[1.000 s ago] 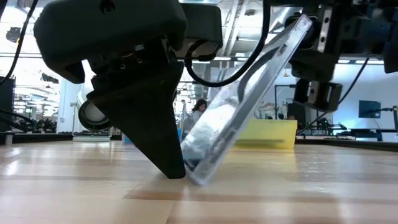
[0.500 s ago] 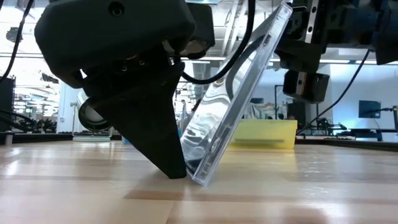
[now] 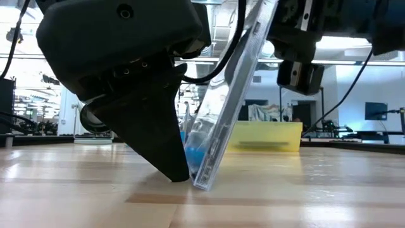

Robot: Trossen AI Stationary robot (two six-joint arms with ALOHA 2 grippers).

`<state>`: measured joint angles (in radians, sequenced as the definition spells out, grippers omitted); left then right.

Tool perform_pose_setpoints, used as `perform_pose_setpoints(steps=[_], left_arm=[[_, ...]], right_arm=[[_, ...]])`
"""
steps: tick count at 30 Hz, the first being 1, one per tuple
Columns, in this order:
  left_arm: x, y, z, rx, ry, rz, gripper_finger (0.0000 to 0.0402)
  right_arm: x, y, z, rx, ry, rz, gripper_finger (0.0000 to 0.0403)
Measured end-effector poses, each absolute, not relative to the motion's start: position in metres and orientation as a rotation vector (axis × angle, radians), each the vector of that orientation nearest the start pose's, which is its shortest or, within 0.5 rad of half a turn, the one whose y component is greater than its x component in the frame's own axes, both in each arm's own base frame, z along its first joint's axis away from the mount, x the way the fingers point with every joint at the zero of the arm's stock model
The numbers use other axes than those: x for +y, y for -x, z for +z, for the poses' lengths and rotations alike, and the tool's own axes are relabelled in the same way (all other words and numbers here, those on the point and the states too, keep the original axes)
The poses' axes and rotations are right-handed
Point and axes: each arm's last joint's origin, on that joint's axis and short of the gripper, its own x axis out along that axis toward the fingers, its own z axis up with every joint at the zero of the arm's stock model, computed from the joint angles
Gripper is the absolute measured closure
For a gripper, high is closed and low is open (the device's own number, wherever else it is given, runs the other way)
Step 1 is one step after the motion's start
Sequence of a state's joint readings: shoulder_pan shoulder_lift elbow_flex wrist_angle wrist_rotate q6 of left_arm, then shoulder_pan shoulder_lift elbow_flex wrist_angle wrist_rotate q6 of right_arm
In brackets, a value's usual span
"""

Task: Pick & place jewel cases by type
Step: Put the black CD case into the yellow bin

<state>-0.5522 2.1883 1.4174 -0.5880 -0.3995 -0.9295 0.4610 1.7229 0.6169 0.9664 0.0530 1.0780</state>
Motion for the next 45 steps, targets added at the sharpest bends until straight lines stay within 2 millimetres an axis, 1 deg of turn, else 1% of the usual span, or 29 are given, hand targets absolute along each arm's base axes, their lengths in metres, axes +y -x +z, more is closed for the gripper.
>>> perform_pose_setpoints(steps=[9,13,20,22,26,28,34,36,38,41,45], left_arm=[[-0.206,-0.355,0.099,1.130,0.181,0.401,0.0158],[-0.206,-0.355,0.099,1.133,0.175,0.393,0.0158],[-0.206,-0.355,0.099,1.139,0.172,0.385,0.0158],[-0.208,-0.354,0.099,1.141,0.170,0.379,0.0158],[-0.209,-0.354,0.099,1.142,0.168,0.378,0.0158],[-0.209,-0.354,0.099,1.142,0.154,0.366,0.0158],[-0.203,-0.359,0.099,1.161,0.073,0.292,0.0158],[-0.200,-0.361,0.099,1.170,0.035,0.259,0.0158],[-0.198,-0.363,0.099,1.179,-0.009,0.223,0.0158],[-0.193,-0.366,0.100,1.188,-0.044,0.189,0.0158],[-0.188,-0.369,0.100,1.205,-0.051,0.159,0.0158]], right_arm=[[0.145,-0.302,0.172,0.335,-0.910,0.332,0.0189],[0.147,-0.304,0.168,0.406,-0.857,0.309,0.0189],[0.147,-0.303,0.166,0.435,-0.814,0.305,0.0197],[0.145,-0.300,0.164,0.498,-0.802,0.269,0.0200],[0.138,-0.285,0.155,0.723,-0.762,0.137,0.0204],[0.136,-0.276,0.158,0.784,-0.740,0.098,0.0204],[0.129,-0.252,0.183,0.775,-0.690,0.013,0.0204],[0.128,-0.239,0.186,0.814,-0.681,-0.010,0.0206],[0.131,-0.226,0.183,0.880,-0.643,-0.023,0.0208],[0.144,-0.211,0.176,0.951,-0.580,-0.036,0.0211],[0.163,-0.202,0.159,0.988,-0.533,-0.078,0.0211]])
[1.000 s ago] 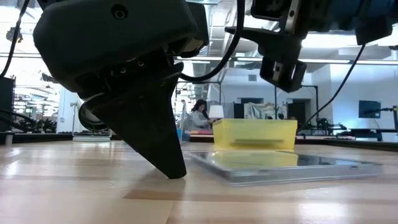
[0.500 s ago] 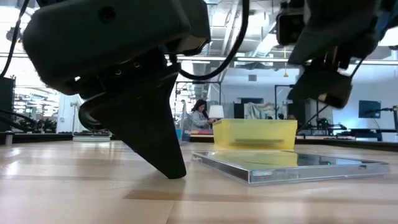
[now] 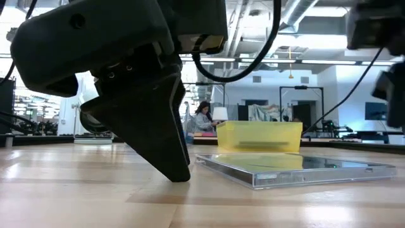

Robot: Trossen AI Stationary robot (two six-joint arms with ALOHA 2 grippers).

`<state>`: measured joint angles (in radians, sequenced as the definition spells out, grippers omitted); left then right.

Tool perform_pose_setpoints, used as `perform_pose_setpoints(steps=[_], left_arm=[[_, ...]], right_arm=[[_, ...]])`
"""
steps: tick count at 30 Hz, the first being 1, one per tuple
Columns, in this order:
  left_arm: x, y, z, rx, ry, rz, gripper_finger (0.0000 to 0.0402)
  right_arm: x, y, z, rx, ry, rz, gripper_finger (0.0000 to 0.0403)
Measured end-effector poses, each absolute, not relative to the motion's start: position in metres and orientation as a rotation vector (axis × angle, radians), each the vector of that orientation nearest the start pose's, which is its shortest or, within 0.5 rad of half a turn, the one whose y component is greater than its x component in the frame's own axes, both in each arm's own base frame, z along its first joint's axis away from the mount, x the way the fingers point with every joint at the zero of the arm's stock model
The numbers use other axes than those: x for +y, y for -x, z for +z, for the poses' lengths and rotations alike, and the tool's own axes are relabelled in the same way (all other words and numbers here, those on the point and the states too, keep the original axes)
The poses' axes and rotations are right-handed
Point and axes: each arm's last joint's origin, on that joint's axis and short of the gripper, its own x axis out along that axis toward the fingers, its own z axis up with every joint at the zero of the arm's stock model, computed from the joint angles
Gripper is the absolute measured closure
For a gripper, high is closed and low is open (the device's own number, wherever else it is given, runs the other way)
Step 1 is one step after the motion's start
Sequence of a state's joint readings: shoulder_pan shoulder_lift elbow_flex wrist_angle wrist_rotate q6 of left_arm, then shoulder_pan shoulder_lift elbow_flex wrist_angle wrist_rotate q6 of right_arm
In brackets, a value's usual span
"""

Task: Pick & place jewel cases by type
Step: Put the black CD case into the yellow bin

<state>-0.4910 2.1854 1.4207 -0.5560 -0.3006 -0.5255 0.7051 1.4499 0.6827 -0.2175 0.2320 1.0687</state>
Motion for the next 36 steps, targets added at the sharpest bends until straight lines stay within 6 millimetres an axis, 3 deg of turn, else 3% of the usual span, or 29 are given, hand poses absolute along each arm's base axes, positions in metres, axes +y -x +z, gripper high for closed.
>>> perform_pose_setpoints(steps=[7,11,22,26,32,34,36], left_arm=[[-0.179,-0.374,0.103,1.219,-0.065,0.116,0.0158],[-0.174,-0.376,0.103,1.228,-0.047,0.112,0.0158],[-0.164,-0.381,0.103,1.243,-0.019,0.105,0.0158],[-0.161,-0.380,0.112,1.229,0.003,0.115,0.0159],[-0.132,-0.356,0.141,1.321,-0.175,0.333,0.0159],[-0.121,-0.351,0.142,1.375,-0.215,0.358,0.0159],[-0.114,-0.352,0.133,1.371,-0.176,0.272,0.0159]], right_arm=[[0.189,-0.201,0.122,1.027,-0.529,-0.084,0.0210],[0.198,-0.204,0.111,0.994,-0.545,-0.114,0.0210],[0.201,-0.206,0.107,0.968,-0.502,-0.144,0.0224],[0.200,-0.206,0.107,0.970,-0.498,-0.147,0.0235],[0.199,-0.207,0.106,0.951,-0.489,-0.164,0.0246],[0.198,-0.207,0.106,0.945,-0.486,-0.169,0.0248],[0.197,-0.210,0.106,0.933,-0.472,-0.165,0.0249]])
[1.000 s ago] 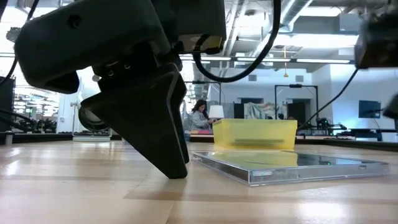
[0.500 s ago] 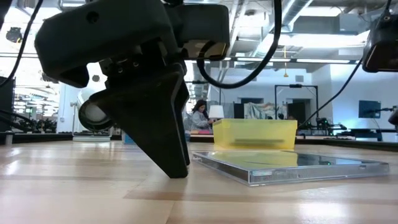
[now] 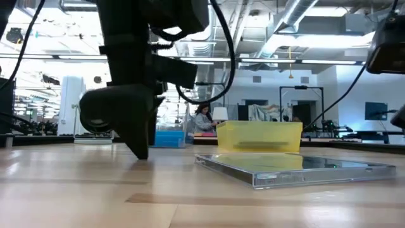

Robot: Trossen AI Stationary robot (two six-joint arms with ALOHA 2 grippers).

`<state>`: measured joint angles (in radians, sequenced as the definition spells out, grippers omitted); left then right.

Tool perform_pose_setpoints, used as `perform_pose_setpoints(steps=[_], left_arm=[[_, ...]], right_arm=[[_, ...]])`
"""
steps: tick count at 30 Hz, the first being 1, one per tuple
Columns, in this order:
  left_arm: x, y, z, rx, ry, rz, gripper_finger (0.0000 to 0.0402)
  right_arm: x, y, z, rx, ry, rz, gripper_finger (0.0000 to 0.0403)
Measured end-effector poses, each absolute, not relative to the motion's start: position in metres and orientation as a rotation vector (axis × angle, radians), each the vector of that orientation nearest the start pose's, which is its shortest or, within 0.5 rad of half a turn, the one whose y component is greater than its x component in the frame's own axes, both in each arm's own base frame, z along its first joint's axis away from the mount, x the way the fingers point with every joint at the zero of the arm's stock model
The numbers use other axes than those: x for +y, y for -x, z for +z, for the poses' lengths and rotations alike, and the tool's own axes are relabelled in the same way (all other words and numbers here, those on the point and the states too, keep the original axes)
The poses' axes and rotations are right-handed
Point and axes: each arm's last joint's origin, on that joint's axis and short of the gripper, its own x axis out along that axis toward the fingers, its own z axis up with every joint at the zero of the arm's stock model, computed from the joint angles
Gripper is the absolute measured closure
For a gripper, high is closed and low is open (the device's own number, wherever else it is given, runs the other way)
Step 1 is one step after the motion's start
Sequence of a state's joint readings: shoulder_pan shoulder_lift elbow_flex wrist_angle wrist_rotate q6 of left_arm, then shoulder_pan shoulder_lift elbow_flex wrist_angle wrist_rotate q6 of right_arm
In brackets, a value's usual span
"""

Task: Pick & place jewel cases by type
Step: Put the black CD case into the yellow bin

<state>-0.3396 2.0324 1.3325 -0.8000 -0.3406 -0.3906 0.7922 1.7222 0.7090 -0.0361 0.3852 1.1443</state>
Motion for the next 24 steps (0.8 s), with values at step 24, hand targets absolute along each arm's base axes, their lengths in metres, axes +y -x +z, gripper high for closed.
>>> perform_pose_setpoints(steps=[24], left_arm=[[-0.108,-0.313,0.259,0.948,-0.051,0.045,0.0181]], right_arm=[[0.194,-0.215,0.107,0.884,-0.483,-0.189,0.0261]])
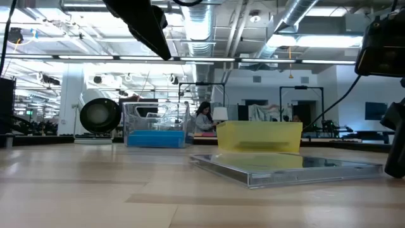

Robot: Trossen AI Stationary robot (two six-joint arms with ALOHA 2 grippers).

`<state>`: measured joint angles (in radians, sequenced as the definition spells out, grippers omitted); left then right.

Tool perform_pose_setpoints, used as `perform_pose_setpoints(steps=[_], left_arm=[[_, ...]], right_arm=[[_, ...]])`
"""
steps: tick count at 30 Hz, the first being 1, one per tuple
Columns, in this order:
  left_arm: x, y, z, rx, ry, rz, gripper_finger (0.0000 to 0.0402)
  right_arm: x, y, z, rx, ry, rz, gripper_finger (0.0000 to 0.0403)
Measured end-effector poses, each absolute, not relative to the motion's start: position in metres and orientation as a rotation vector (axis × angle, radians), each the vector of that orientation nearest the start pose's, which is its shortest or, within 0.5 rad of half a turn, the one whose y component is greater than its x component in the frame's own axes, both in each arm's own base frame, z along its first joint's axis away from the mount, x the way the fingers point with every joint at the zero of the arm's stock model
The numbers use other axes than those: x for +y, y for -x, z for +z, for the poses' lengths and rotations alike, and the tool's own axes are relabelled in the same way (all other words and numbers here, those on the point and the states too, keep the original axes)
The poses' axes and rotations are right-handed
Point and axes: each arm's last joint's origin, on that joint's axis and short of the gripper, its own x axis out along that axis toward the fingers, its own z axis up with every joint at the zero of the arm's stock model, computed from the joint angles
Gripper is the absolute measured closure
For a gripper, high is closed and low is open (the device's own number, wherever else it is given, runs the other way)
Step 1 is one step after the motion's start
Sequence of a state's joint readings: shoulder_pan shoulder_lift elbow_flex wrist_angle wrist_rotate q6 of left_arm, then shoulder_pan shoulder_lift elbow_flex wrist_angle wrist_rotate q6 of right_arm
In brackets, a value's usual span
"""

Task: Pick & place jewel cases by type
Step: Put the black CD case into the yellow bin

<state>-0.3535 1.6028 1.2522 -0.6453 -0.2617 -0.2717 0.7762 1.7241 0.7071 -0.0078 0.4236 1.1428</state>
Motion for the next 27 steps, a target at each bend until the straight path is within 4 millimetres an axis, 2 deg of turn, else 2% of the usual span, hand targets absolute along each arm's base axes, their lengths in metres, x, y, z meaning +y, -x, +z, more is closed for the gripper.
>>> perform_pose_setpoints(steps=[4,9,13,22,27], left_arm=[[-0.112,-0.314,0.258,0.875,-0.096,0.033,0.0181],[-0.110,-0.304,0.203,0.877,0.008,-0.028,0.0181],[-0.106,-0.293,0.176,0.858,0.081,-0.005,0.0181],[-0.097,-0.284,0.151,0.771,0.061,0.000,0.0181],[-0.095,-0.279,0.134,0.793,0.056,-0.005,0.0181]], right_arm=[[0.194,-0.215,0.107,0.882,-0.467,-0.175,0.0262],[0.195,-0.215,0.107,0.880,-0.470,-0.174,0.0263],[0.195,-0.215,0.107,0.880,-0.474,-0.173,0.0265],[0.191,-0.219,0.108,0.882,-0.435,-0.162,0.0264],[0.188,-0.221,0.107,0.891,-0.416,-0.153,0.0270]])
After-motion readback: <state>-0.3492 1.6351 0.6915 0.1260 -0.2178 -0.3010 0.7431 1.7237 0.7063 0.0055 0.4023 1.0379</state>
